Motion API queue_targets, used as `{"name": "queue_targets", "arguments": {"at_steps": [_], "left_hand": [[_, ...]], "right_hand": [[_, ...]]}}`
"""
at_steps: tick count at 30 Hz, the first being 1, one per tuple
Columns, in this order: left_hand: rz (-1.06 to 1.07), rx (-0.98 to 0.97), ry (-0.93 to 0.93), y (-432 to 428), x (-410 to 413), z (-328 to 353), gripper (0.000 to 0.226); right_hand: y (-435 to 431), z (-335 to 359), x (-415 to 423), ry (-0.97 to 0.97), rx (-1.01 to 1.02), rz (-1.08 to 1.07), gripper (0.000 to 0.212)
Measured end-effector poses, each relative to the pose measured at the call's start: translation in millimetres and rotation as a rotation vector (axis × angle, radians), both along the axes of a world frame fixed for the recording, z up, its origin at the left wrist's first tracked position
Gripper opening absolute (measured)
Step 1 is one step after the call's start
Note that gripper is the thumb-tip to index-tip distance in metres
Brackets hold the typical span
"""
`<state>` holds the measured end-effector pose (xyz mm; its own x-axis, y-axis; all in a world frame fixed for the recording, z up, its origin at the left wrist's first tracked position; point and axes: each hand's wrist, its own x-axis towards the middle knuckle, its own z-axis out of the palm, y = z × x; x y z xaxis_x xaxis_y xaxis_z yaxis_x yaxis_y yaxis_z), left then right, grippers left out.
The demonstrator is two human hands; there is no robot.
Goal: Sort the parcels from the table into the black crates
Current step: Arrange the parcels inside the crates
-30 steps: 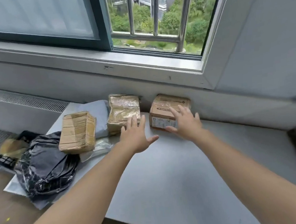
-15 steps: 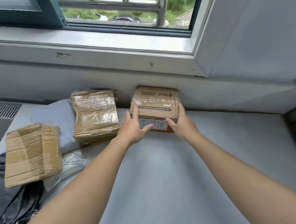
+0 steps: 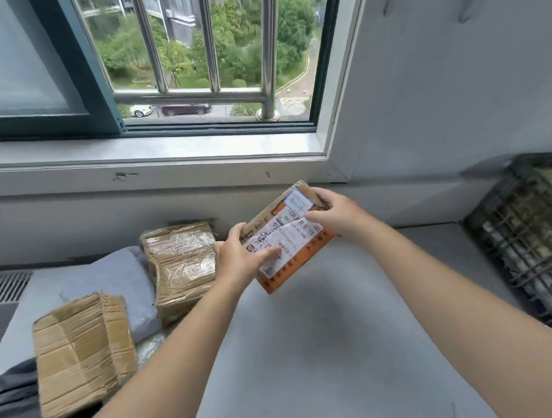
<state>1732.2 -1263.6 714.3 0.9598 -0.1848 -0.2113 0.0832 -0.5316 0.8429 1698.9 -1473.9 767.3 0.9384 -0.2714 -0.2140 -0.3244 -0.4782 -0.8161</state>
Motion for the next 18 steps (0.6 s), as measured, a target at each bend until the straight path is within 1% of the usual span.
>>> {"name": "queue_targets", "arguments": {"at_steps": [2, 4, 7, 9, 12, 14, 18], "left_hand": [[-0.015, -0.035, -0.033, 7, 0, 13, 0.072], [-0.065, -0.055, -0.039, 12, 0, 26, 0.065], [-0.140, -0.101, -0.064, 21, -1, 41, 0.066], [-0.182, -0.125, -0.112, 25, -2, 51, 0.071], [-0.279, -0.165, -0.106, 25, -10, 68, 0.073], [-0.298, -0.177, -0.104, 24, -17, 79, 0.071], [-0.323, -0.170, -0.140, 26, -25, 96, 0.054]], "right_hand": [[6, 18, -7, -0.013, -0.043, 0.026, 0.047], [12, 34, -13, -0.057, -0.101, -0.026, 0.050], [19, 54, -25, -0.126, -0.141, -0.146, 0.044], [26, 64, -31, -0.179, -0.128, -0.229, 0.049], [39, 79, -38, -0.330, -0.059, -0.345, 0.056], [46, 89, -40, -0.383, -0.052, -0.360, 0.056], [52, 110, -46, -0.340, -0.079, -0.306, 0.055]]}}
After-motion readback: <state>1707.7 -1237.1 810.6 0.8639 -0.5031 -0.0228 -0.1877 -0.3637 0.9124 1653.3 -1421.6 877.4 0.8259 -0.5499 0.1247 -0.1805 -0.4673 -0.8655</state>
